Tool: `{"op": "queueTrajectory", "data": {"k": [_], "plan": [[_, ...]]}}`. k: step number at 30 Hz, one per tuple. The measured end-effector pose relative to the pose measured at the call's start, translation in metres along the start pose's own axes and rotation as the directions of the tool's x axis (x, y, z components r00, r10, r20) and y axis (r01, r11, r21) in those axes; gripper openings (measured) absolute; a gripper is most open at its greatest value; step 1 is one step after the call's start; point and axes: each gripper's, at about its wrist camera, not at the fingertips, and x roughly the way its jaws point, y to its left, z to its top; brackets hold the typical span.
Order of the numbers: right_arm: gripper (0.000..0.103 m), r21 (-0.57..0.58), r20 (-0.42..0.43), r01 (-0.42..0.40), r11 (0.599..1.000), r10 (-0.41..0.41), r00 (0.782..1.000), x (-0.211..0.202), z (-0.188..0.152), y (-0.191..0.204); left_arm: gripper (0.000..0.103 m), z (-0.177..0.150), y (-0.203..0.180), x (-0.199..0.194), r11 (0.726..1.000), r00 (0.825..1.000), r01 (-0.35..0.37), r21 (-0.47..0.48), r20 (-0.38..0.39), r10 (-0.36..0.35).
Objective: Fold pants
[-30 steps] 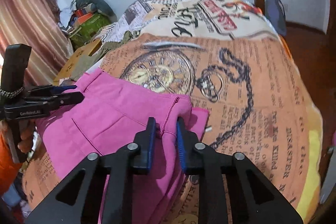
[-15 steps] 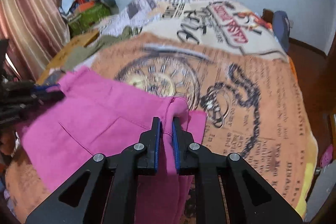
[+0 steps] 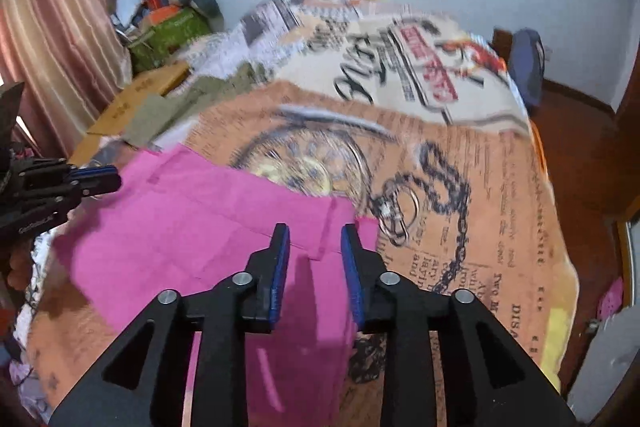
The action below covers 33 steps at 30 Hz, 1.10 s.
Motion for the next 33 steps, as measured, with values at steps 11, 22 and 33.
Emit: {"op": "queueTrajectory", "data": {"k": [11, 22, 33], "plan": [[0.035, 0.014, -0.111, -0.135, 0.991, 0.136, 0.985, 0.032, -0.032, 0.038, 0.010, -0.022, -0.047, 0.025, 0.994, 0.991, 0.106, 0.033, -0.083, -0.103], [0.036, 0.052, -0.105, -0.086, 0.995, 0.092, 0.990, -0.002, -0.064, 0.010, 0.012, -0.055, -0.033, -0.002, 0.993, 0.997, 0.068, 0.101, -0.038, -0.064], [0.039, 0.149, -0.078, -0.031, 0.988, 0.043, 0.996, -0.029, -0.077, -0.014, 0.045, -0.082, 0.002, -0.020, 1.000, 0.998, 0.023, -0.017, -0.064, -0.024]]}}
